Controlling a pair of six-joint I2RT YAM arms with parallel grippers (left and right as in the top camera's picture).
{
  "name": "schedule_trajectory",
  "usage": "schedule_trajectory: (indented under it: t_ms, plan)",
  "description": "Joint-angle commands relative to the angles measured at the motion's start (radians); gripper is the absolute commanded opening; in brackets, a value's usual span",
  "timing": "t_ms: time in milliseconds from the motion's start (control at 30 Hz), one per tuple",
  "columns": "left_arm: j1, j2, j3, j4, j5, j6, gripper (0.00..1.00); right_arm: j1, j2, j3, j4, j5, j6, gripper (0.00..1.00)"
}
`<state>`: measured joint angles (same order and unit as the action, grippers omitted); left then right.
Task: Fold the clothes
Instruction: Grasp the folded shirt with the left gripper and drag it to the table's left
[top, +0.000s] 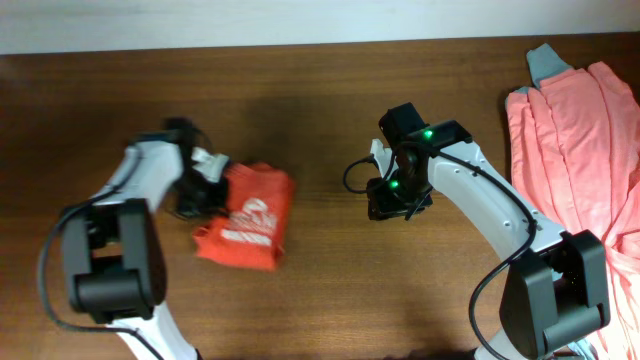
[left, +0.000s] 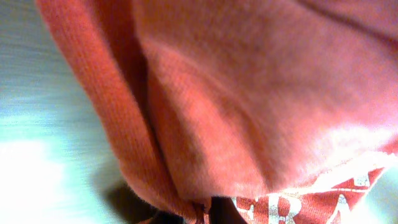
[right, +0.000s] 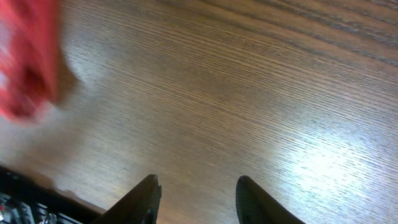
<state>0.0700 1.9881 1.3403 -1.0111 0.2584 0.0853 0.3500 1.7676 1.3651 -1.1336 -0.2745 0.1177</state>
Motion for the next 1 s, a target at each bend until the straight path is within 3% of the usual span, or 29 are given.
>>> schedule_trajectory:
  t_ms: [0,267,400,733,767,800,867,967]
  plan:
    - [0.125,-0.018,0.080,0.027,-0.111,-0.037,0.00,-0.005,-0.022,0.013,-0.004,0.025,-0.010,0.45]
    - [0.355,-0.018,0.110,0.206,-0.173,-0.074,0.02,-0.005,-0.022,0.013,-0.014,0.025,-0.010,0.45]
    - [0.402,-0.018,0.110,0.235,-0.239,-0.074,0.02,-0.005,-0.022,0.013,-0.016,0.025,-0.010,0.45]
    - [0.438,-0.018,0.110,0.325,-0.240,-0.001,0.00,-0.005,-0.022,0.013,-0.030,0.024,-0.009,0.45]
    - [0.438,-0.018,0.110,0.338,-0.240,0.000,0.09,-0.005,-0.022,0.013,-0.030,0.024,-0.009,0.45]
    - [0.438,-0.018,0.110,0.345,-0.240,0.000,0.32,-0.005,-0.022,0.013,-0.030,0.024,-0.010,0.45]
    - [0.435,-0.018,0.115,0.343,-0.236,-0.002,0.99,-0.005,-0.022,0.013,-0.030,0.024,-0.009,0.45]
    - [0.433,-0.018,0.157,0.286,-0.229,-0.005,0.99,-0.005,-0.022,0.013,-0.030,0.024,-0.009,0.45]
